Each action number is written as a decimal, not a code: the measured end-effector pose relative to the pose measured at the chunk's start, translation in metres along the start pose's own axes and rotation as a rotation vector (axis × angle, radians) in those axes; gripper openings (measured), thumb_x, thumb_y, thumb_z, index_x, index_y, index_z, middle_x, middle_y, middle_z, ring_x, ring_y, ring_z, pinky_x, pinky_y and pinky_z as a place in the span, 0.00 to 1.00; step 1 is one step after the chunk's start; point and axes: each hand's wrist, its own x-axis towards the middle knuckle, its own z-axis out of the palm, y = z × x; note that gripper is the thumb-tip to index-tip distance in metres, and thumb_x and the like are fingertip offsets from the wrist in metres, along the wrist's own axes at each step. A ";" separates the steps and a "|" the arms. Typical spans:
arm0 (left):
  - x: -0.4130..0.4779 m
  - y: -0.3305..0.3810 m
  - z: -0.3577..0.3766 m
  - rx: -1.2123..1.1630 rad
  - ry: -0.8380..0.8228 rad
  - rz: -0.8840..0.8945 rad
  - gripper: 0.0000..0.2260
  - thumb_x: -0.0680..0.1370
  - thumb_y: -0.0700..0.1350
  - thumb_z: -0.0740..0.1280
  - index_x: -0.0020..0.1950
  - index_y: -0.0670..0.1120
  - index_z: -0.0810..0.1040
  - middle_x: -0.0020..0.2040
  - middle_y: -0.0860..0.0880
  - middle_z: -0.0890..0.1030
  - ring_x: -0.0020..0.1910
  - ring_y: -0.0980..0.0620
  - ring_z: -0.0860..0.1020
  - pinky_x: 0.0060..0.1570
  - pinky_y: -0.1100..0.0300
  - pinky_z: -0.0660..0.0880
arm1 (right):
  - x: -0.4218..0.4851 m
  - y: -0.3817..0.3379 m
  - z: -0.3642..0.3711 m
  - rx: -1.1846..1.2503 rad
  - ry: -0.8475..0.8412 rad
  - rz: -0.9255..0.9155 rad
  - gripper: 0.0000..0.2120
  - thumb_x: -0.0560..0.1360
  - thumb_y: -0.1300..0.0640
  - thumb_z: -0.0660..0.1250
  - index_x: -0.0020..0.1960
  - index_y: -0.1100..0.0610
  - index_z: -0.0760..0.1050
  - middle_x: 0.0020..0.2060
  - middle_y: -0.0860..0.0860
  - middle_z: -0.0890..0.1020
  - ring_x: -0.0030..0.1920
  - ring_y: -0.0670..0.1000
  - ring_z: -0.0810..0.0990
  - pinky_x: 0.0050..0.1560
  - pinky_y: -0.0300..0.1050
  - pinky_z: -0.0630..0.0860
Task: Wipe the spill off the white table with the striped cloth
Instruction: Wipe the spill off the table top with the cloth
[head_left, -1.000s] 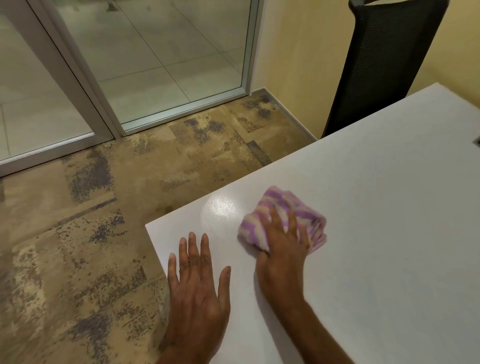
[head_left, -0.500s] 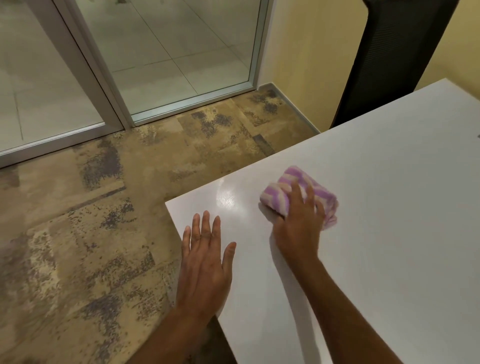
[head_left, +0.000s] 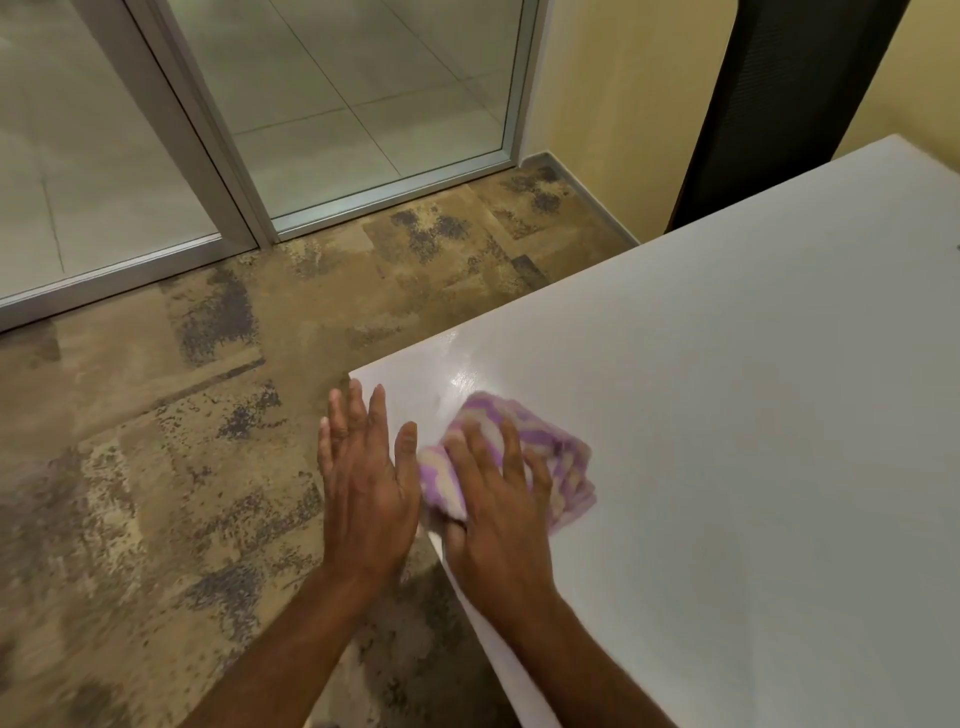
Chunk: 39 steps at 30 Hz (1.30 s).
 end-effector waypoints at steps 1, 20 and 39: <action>0.001 -0.001 -0.003 0.010 -0.002 0.007 0.30 0.85 0.59 0.46 0.83 0.44 0.58 0.85 0.45 0.52 0.84 0.49 0.44 0.82 0.47 0.44 | 0.012 0.003 -0.001 -0.029 -0.010 0.011 0.29 0.78 0.42 0.56 0.76 0.49 0.67 0.79 0.49 0.67 0.82 0.57 0.58 0.77 0.67 0.56; -0.001 -0.055 -0.029 0.336 -0.017 0.029 0.32 0.85 0.59 0.45 0.83 0.42 0.56 0.84 0.39 0.51 0.84 0.42 0.46 0.82 0.44 0.43 | 0.009 -0.029 0.028 -0.019 0.056 -0.128 0.29 0.76 0.53 0.66 0.77 0.54 0.69 0.79 0.51 0.68 0.82 0.57 0.55 0.79 0.64 0.52; 0.017 -0.081 -0.040 0.342 -0.017 0.064 0.31 0.85 0.59 0.47 0.83 0.43 0.56 0.85 0.40 0.52 0.84 0.44 0.45 0.82 0.43 0.44 | 0.085 -0.055 0.044 -0.047 0.078 -0.082 0.26 0.77 0.52 0.67 0.75 0.50 0.70 0.78 0.49 0.69 0.82 0.58 0.56 0.79 0.65 0.51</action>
